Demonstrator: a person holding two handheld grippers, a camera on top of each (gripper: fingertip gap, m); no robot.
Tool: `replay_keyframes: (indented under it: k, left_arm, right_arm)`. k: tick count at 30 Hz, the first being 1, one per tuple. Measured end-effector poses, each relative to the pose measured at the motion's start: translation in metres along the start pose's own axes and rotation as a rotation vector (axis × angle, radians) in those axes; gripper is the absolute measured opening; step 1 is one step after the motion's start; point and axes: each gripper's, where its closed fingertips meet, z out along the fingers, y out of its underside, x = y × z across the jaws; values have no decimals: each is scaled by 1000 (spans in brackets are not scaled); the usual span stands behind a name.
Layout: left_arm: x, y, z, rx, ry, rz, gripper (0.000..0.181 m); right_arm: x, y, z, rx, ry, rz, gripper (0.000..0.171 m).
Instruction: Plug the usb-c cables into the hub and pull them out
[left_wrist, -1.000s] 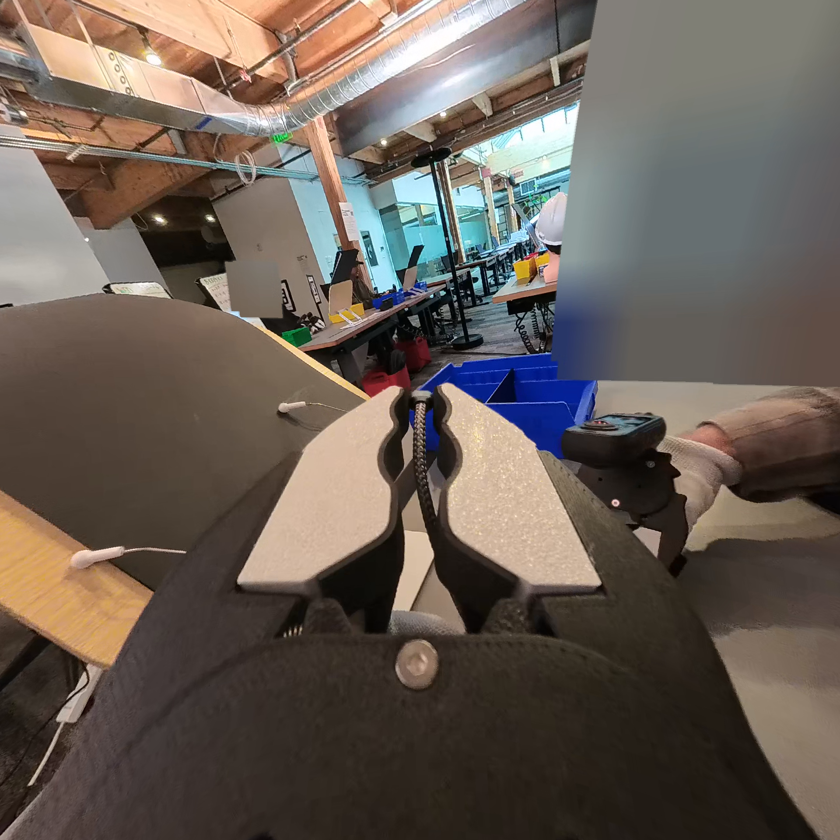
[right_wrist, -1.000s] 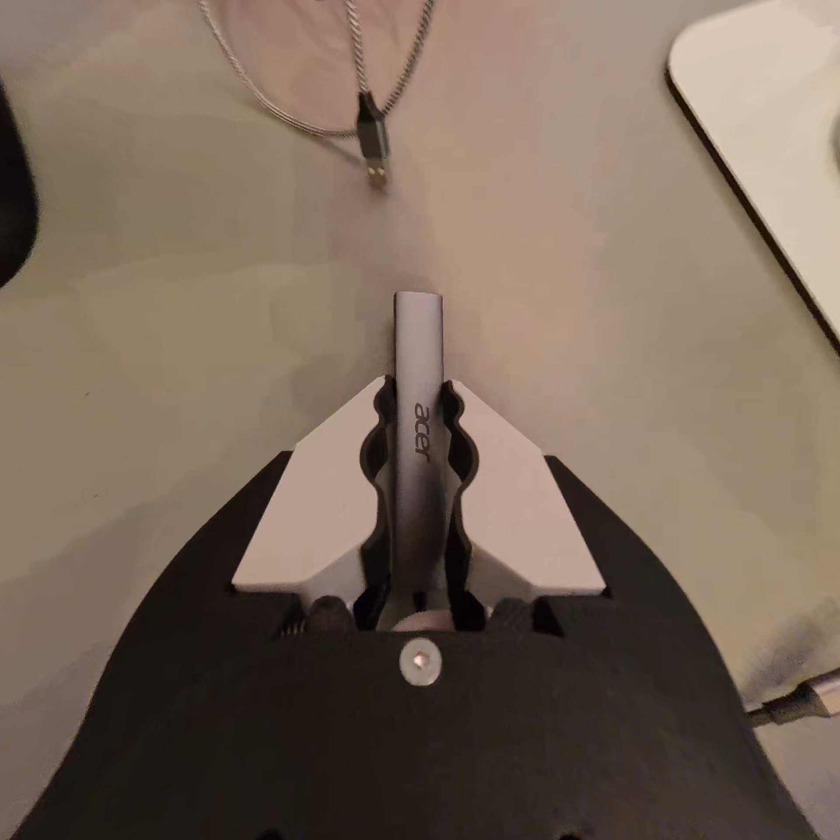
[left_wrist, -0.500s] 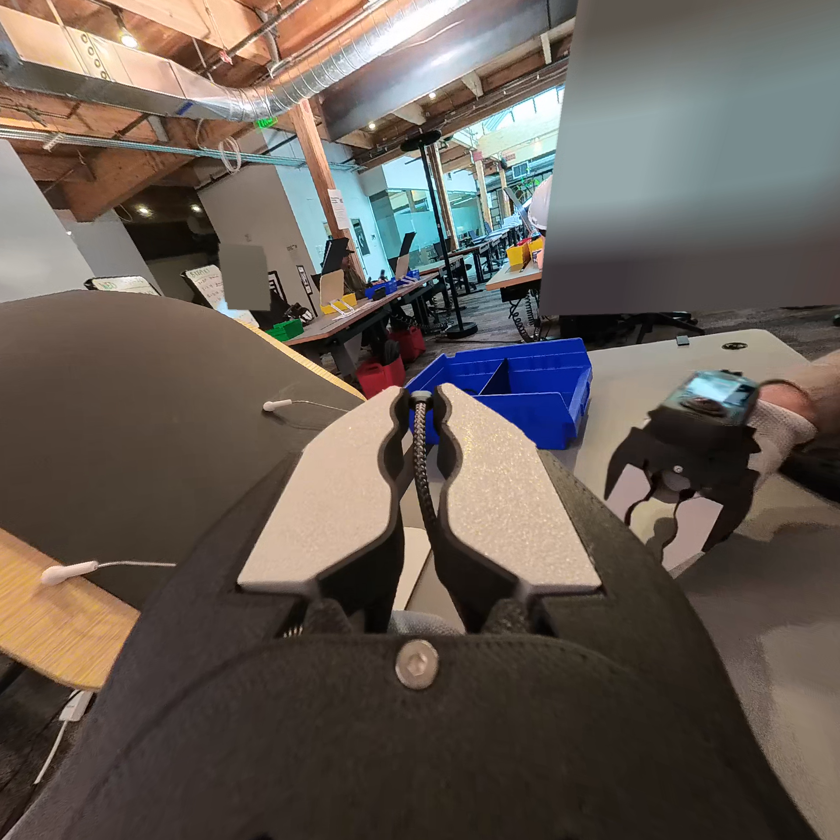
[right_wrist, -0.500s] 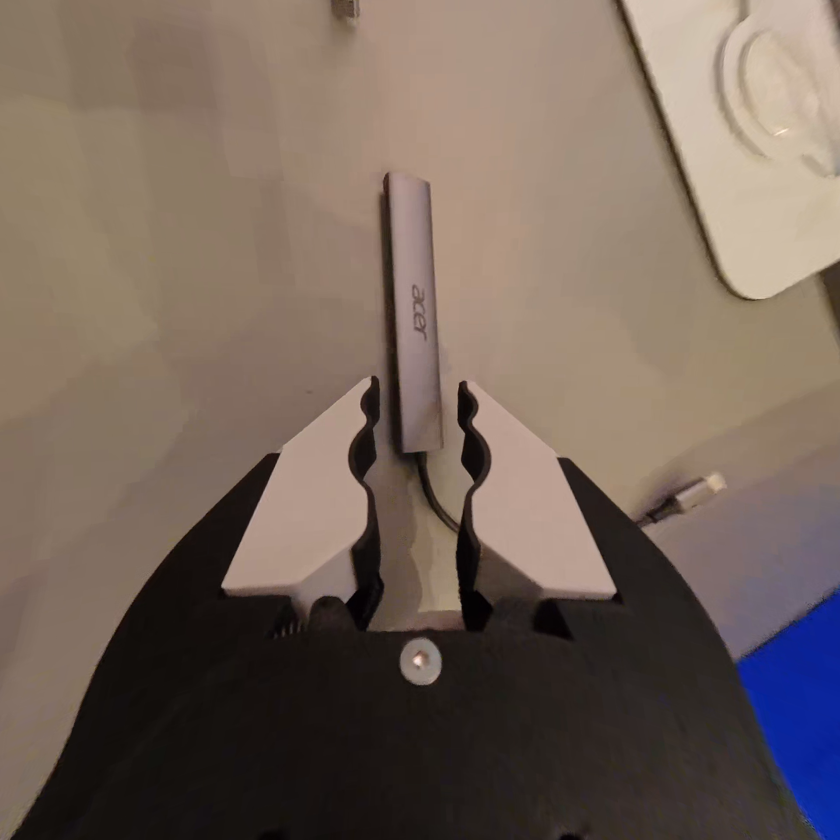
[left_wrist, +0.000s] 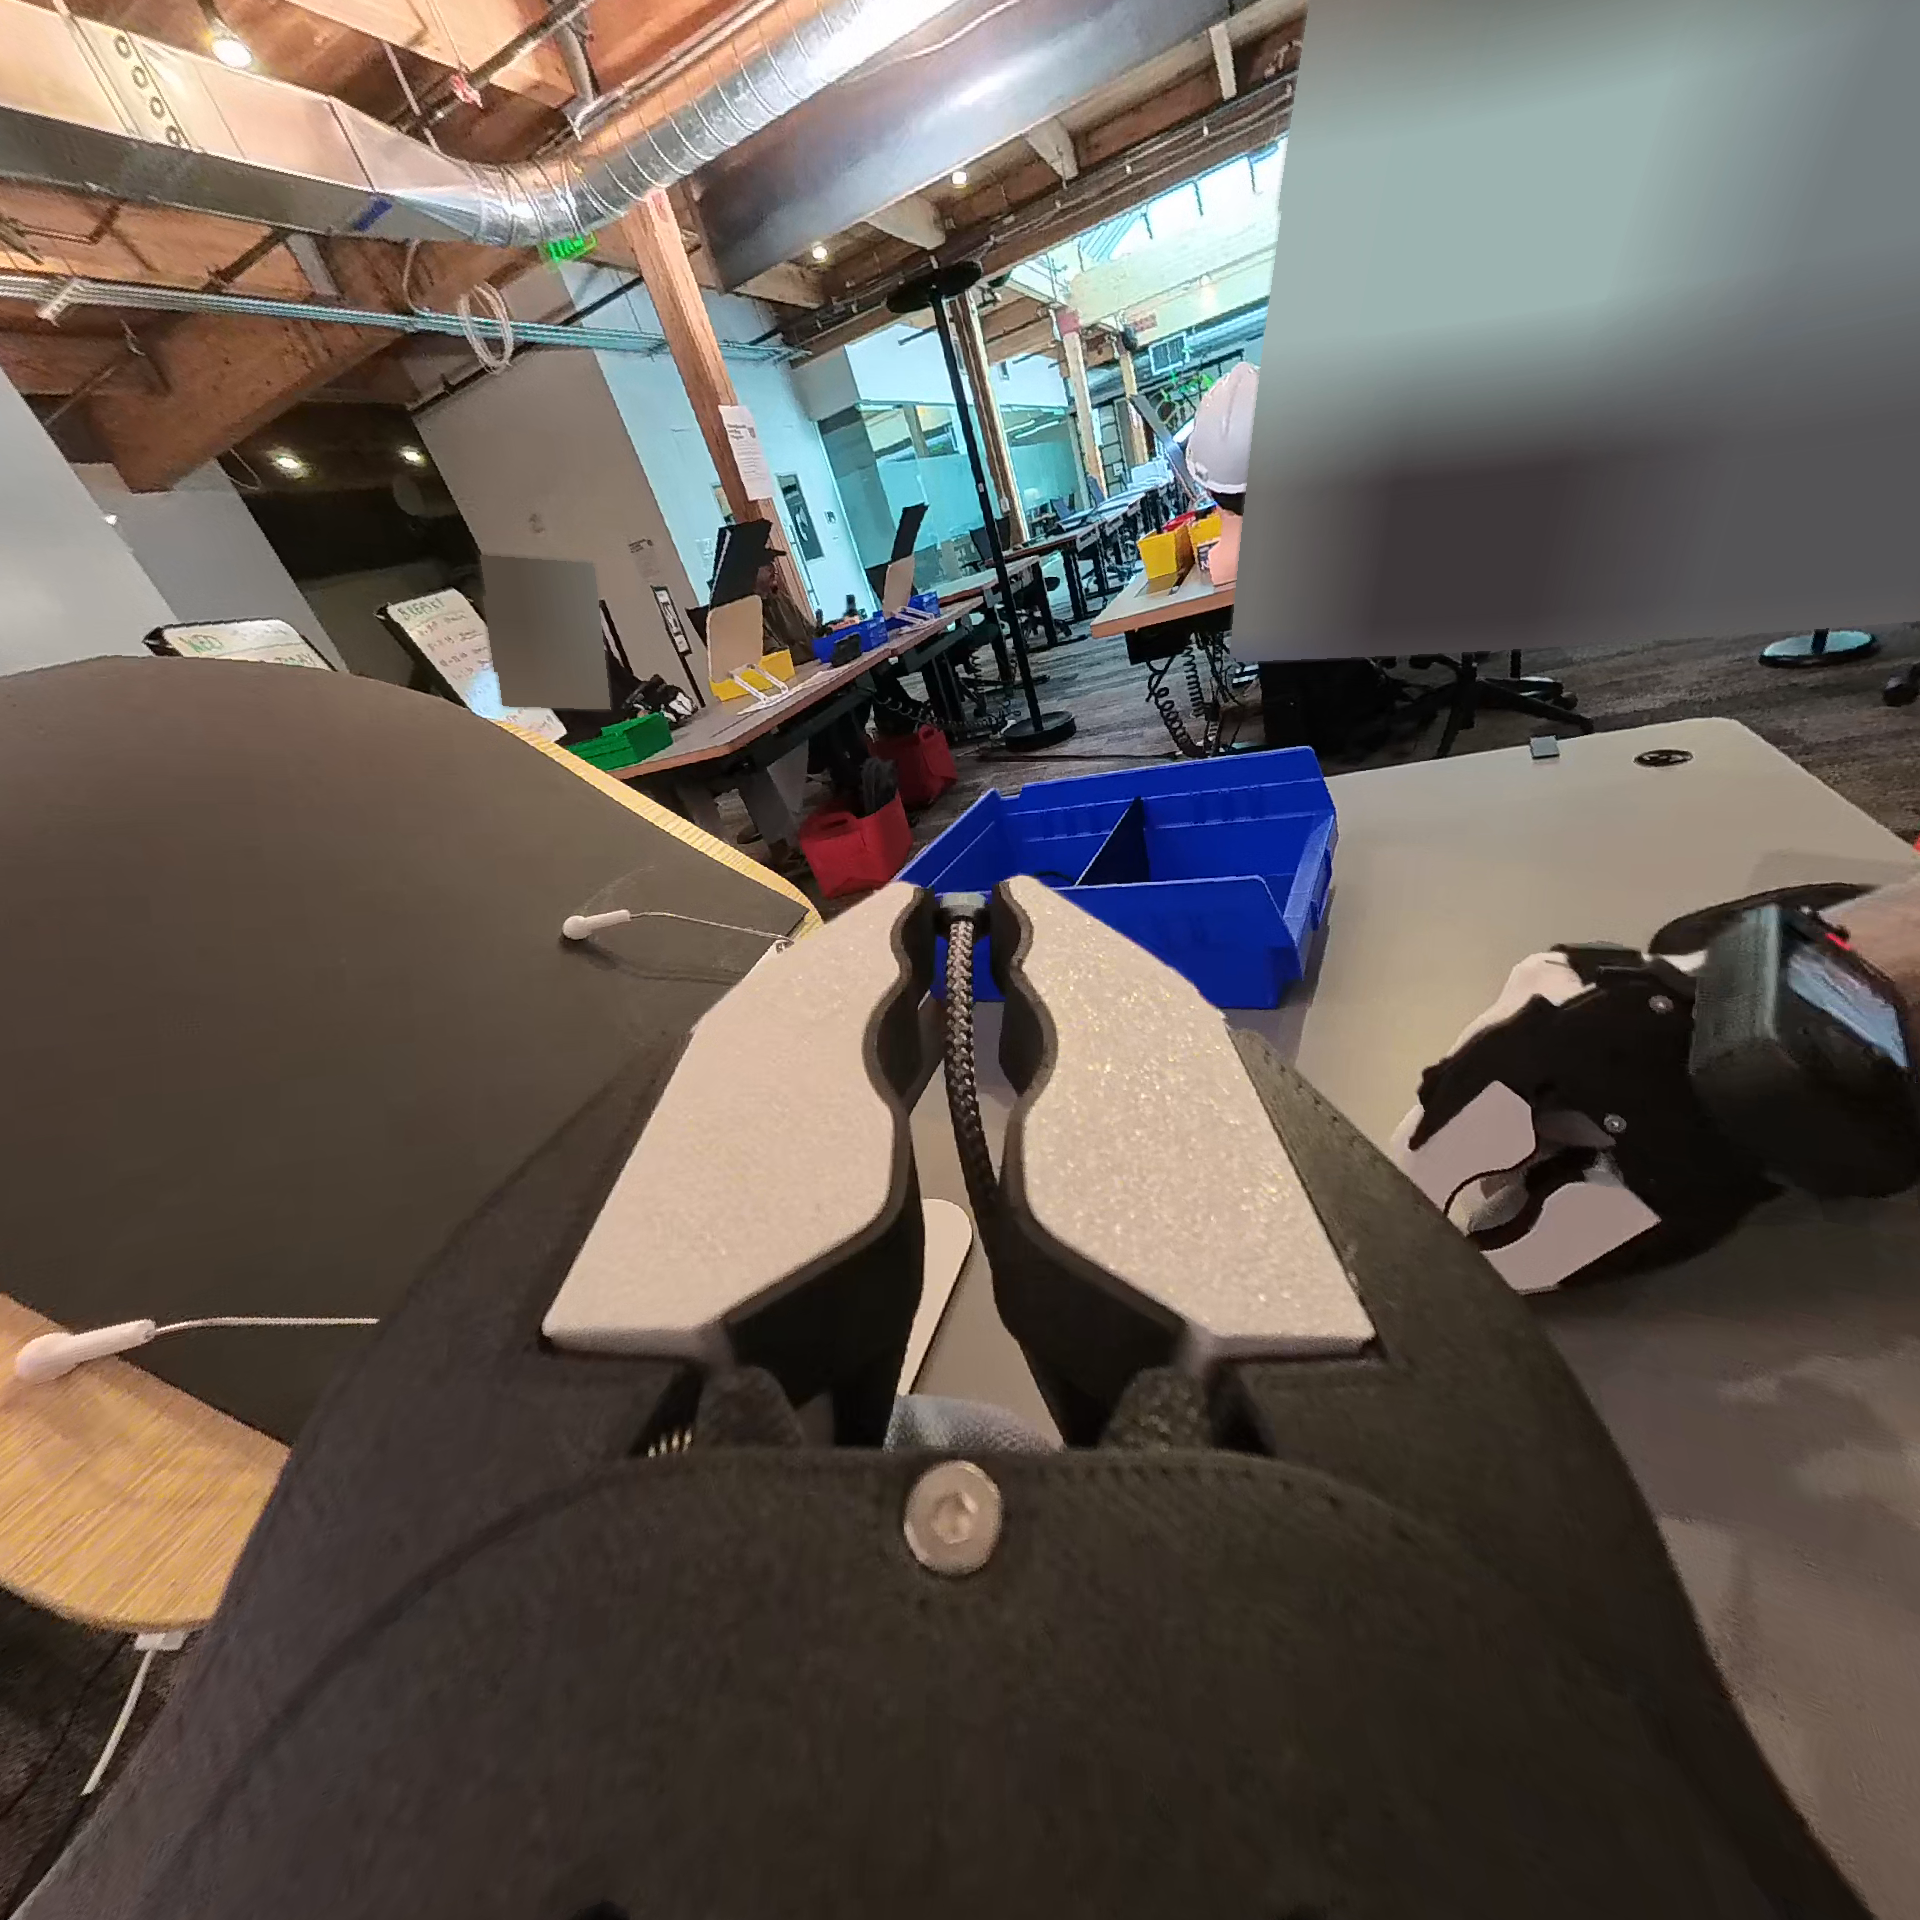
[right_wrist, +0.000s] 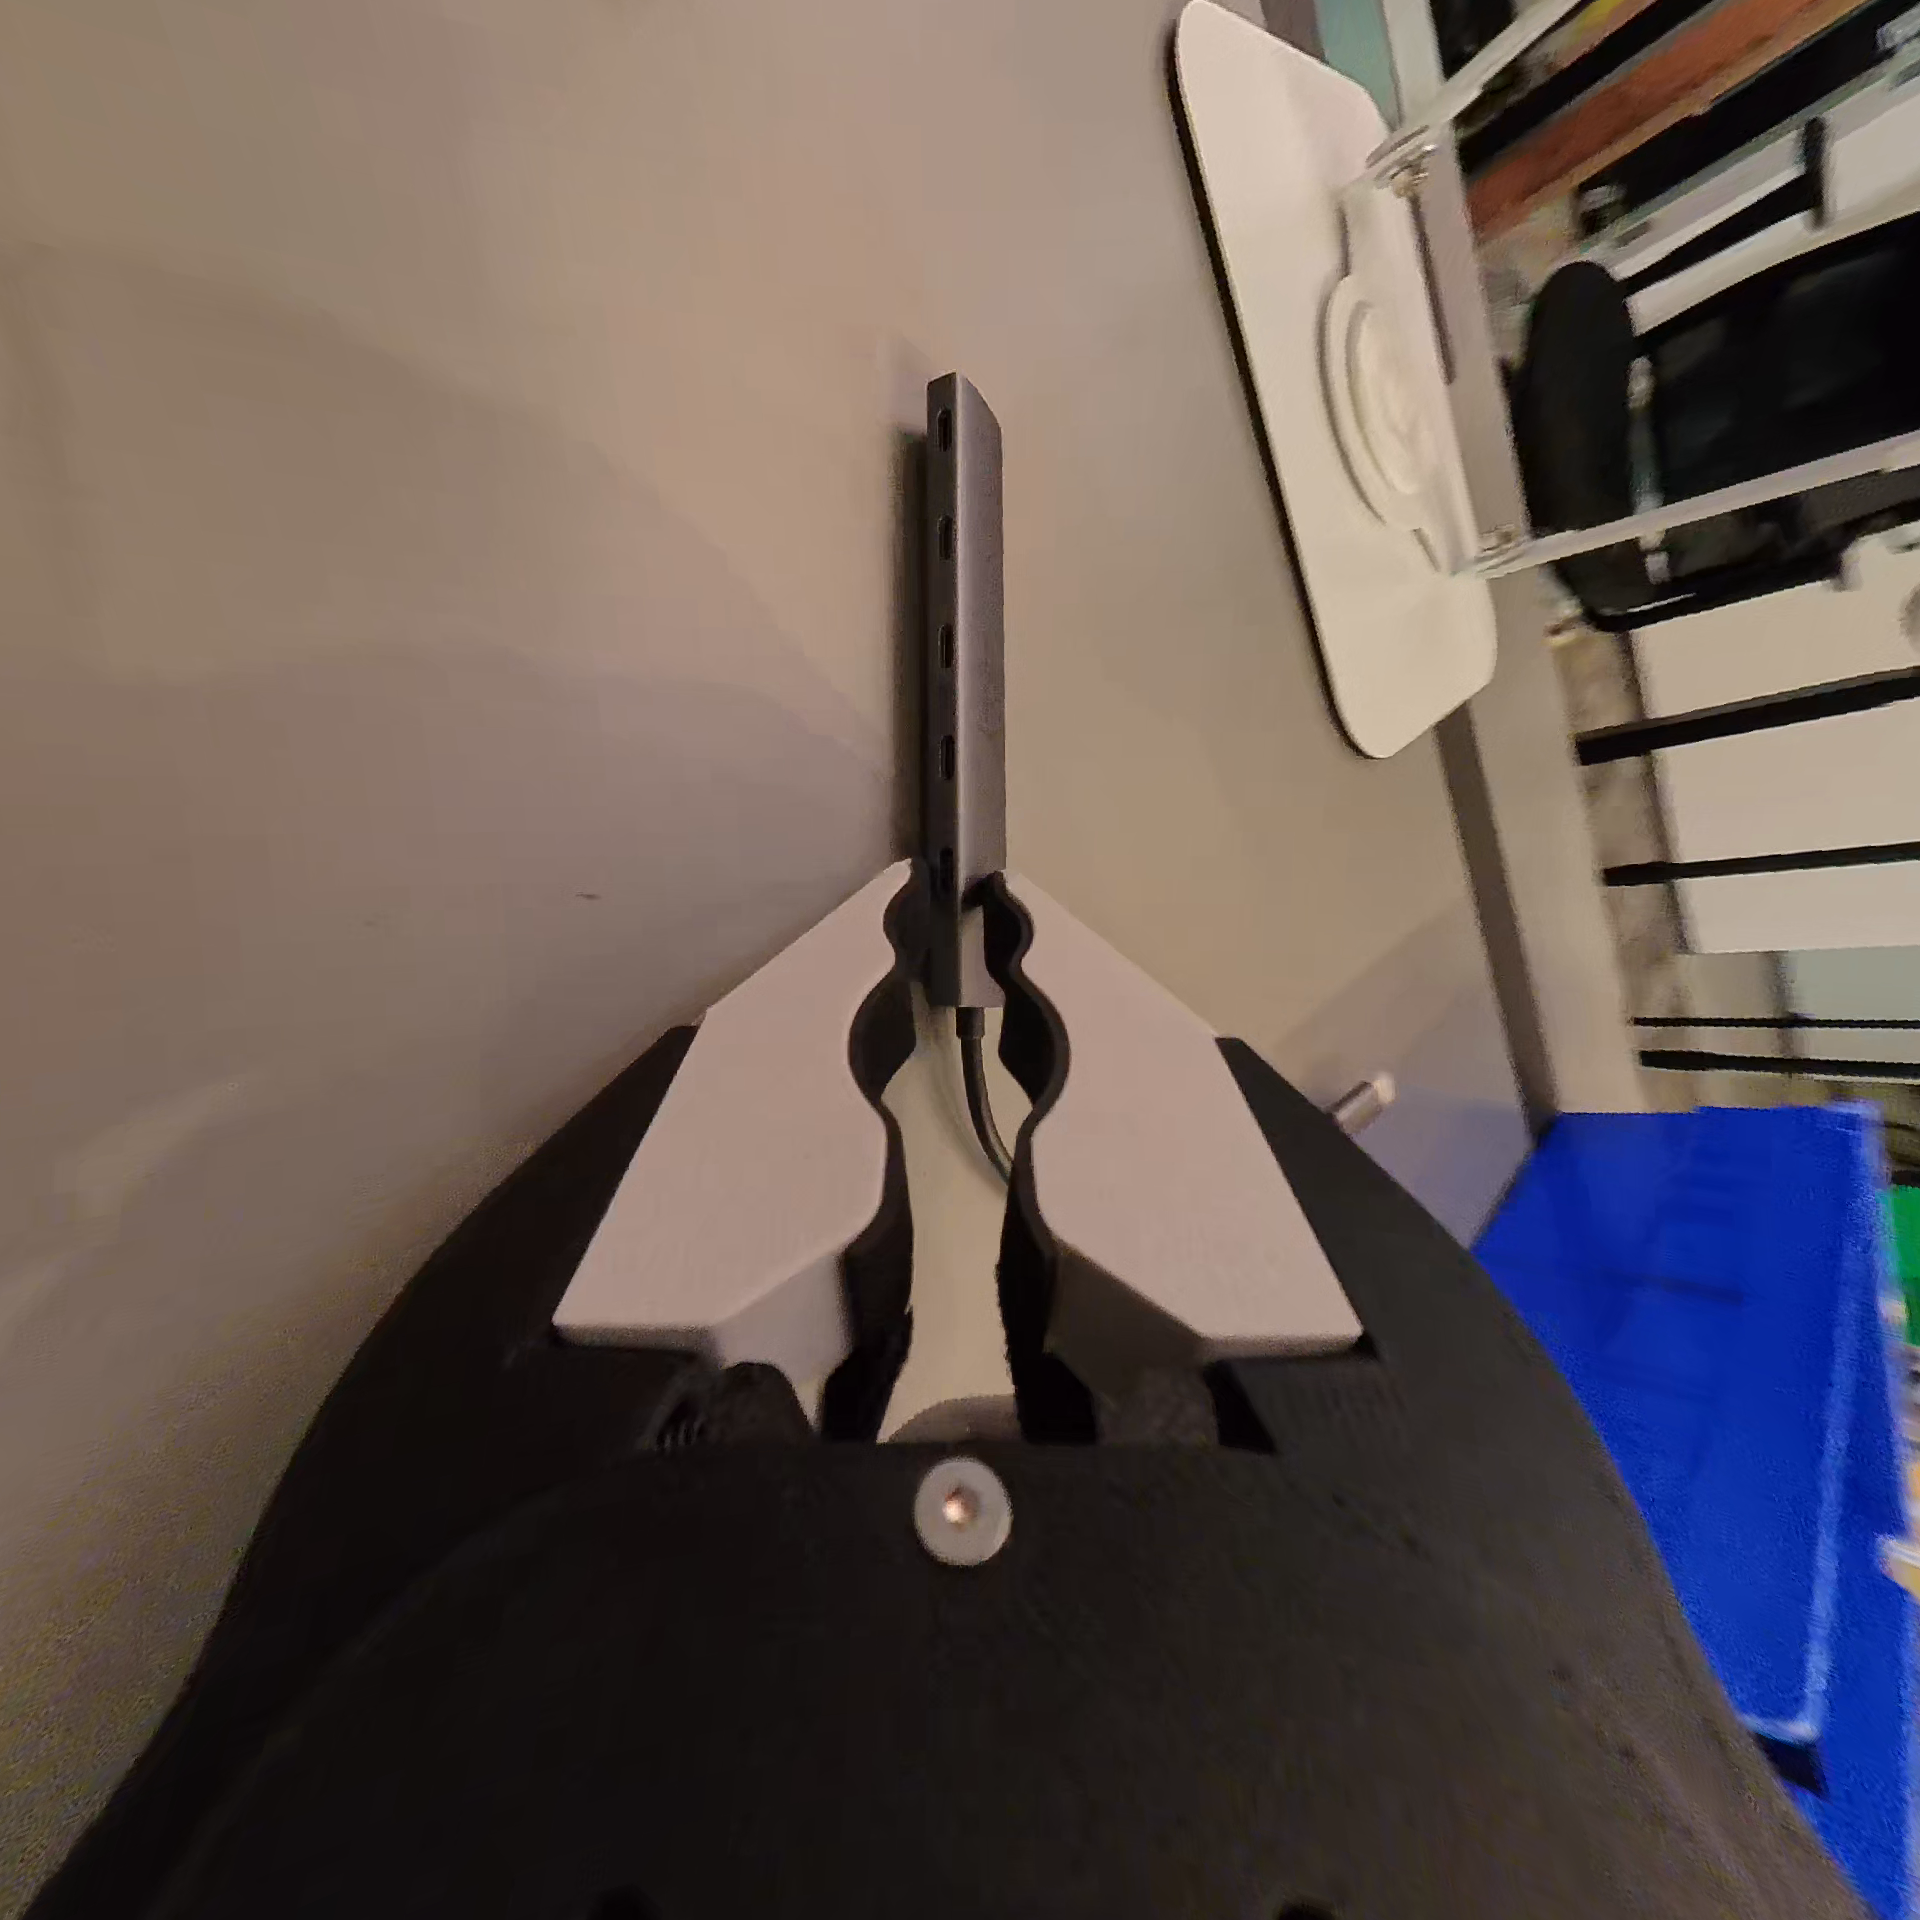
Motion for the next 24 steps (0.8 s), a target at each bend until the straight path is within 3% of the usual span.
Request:
replay_keyframes:
  k: [9, 19, 24]
  left_arm:
    - [3, 4, 5, -9, 15, -6, 10]
    - [5, 6, 6, -15, 25, -10, 10]
    - [6, 6, 6, -16, 32, -10, 10]
  right_arm:
    - [-18, -1, -25, 4, -576, 517, 8]
    - [0, 4, -8, 10, -499, 614, 10]
    - [2, 6, -3, 6, -435, 554, 13]
